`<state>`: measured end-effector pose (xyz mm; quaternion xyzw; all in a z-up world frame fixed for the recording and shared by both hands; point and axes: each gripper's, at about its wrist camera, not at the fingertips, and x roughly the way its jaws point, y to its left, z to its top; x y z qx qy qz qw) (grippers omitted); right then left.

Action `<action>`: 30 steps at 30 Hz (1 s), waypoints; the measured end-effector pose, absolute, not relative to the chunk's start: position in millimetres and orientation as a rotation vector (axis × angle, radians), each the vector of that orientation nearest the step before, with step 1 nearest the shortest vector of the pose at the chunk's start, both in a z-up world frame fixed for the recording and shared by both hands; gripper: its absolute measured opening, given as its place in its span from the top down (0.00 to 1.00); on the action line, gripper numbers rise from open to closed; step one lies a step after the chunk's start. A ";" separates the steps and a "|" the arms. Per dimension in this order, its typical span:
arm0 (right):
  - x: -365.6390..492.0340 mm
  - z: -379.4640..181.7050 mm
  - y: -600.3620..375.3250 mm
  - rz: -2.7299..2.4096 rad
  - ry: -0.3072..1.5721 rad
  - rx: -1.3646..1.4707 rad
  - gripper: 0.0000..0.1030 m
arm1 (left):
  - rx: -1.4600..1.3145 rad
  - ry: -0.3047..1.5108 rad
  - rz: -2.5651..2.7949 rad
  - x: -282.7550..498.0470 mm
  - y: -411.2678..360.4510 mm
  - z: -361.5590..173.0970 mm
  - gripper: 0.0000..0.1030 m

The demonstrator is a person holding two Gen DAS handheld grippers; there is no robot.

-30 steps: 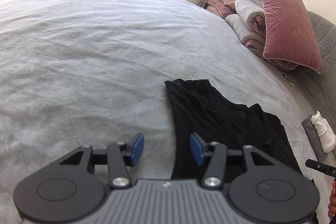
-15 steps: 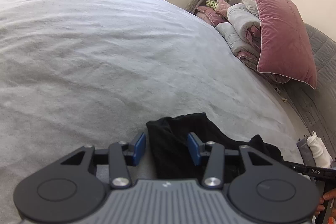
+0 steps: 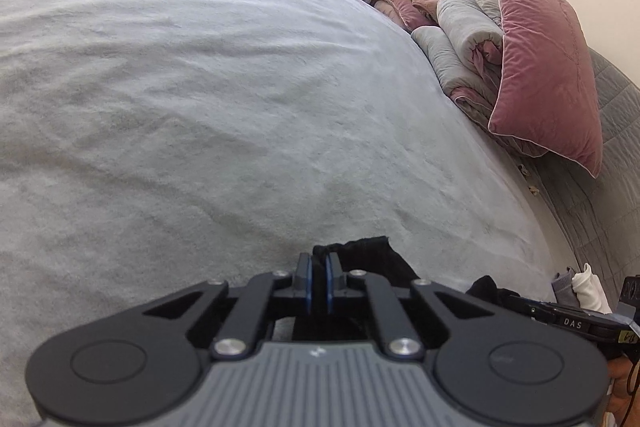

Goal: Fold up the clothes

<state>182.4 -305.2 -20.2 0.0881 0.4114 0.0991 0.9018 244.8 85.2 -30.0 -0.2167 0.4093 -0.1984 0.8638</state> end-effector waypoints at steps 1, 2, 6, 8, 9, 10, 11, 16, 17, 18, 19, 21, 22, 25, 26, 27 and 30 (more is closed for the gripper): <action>180.7 -17.1 -304.6 0.206 0.841 0.183 0.95 | -0.456 0.849 -0.416 242.7 85.8 -26.6 0.95; 178.0 -13.2 -304.4 0.208 0.833 0.188 0.95 | -0.460 0.837 -0.421 239.6 86.5 -22.0 0.95; 165.6 5.4 -303.9 0.211 0.795 0.198 0.95 | -0.485 0.786 -0.451 222.7 90.7 0.9 0.95; 157.4 16.1 -305.3 0.213 0.774 0.210 0.95 | -0.492 0.766 -0.468 211.7 93.0 12.9 0.95; 151.4 22.9 -305.4 0.217 0.762 0.214 0.95 | -0.492 0.756 -0.478 205.2 93.9 19.0 0.95; 145.3 29.6 -305.6 0.221 0.749 0.217 0.95 | -0.492 0.746 -0.488 198.6 94.8 25.1 0.95; 139.1 36.2 -305.7 0.225 0.737 0.220 0.95 | -0.489 0.739 -0.498 191.6 95.5 31.1 0.95; 100.6 65.2 -302.7 0.249 0.697 0.221 0.95 | -0.470 0.714 -0.551 150.1 102.2 55.2 0.95; 91.5 70.1 -302.1 0.255 0.689 0.221 0.95 | -0.470 0.710 -0.563 141.5 104.3 58.8 0.95; 82.6 74.2 -301.5 0.261 0.682 0.220 0.95 | -0.473 0.705 -0.575 131.0 107.4 61.8 0.95; 72.9 77.8 -301.1 0.269 0.677 0.222 0.95 | -0.475 0.699 -0.586 119.9 110.8 64.7 0.95; 53.1 83.2 -299.8 0.279 0.671 0.222 0.95 | -0.486 0.691 -0.608 97.8 118.1 68.7 0.95; 42.9 84.7 -299.3 0.283 0.670 0.222 0.95 | -0.495 0.692 -0.618 87.0 122.2 69.4 0.95; 11.3 84.4 -297.6 0.303 0.669 0.233 0.95 | -0.522 0.691 -0.642 55.6 133.8 67.3 0.95; 0.9 82.9 -296.1 0.310 0.672 0.232 0.95 | -0.530 0.693 -0.651 46.7 136.5 65.6 0.95; -8.4 80.4 -294.4 0.317 0.675 0.228 0.95 | -0.539 0.699 -0.655 37.3 139.6 62.1 0.95; -32.8 66.6 -290.7 0.331 0.705 0.206 0.95 | -0.557 0.728 -0.661 9.8 148.2 48.4 0.95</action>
